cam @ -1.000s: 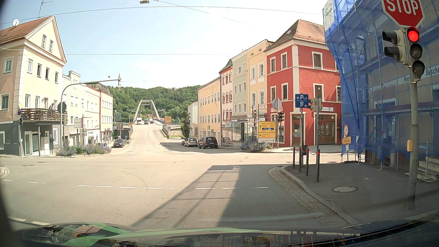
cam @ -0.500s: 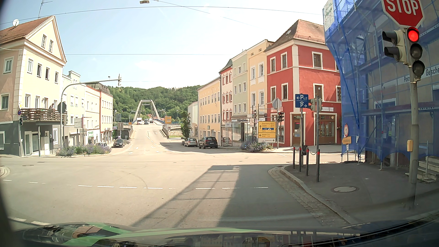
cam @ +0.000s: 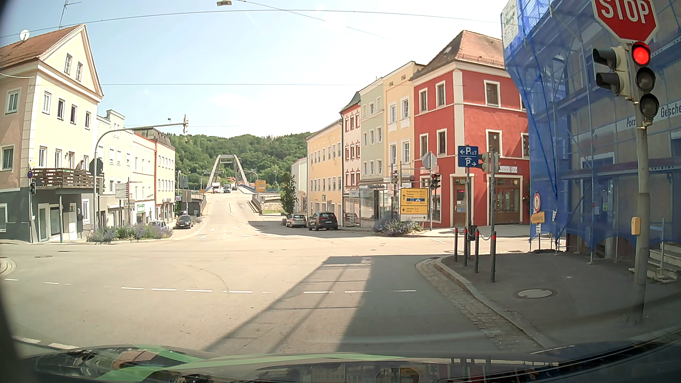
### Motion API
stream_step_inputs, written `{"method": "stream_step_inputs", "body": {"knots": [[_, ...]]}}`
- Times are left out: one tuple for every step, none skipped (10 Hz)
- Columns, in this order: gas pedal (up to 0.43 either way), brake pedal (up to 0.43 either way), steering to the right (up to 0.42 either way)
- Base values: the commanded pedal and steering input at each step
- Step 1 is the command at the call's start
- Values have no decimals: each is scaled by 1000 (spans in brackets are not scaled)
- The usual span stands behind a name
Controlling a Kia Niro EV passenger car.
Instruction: Follow the waypoints while adhering to traffic rules and regulations
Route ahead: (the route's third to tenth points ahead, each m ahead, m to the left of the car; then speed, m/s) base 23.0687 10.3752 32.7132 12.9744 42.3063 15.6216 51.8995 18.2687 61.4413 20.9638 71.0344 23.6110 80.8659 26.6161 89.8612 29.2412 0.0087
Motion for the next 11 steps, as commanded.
{"method": "stream_step_inputs", "body": {"knots": [[0,299,21],[0,299,20],[0,299,20],[0,299,21],[0,299,20],[0,299,20],[0,299,20],[0,299,20],[0,299,20],[0,299,20],[0,299,20]]}}
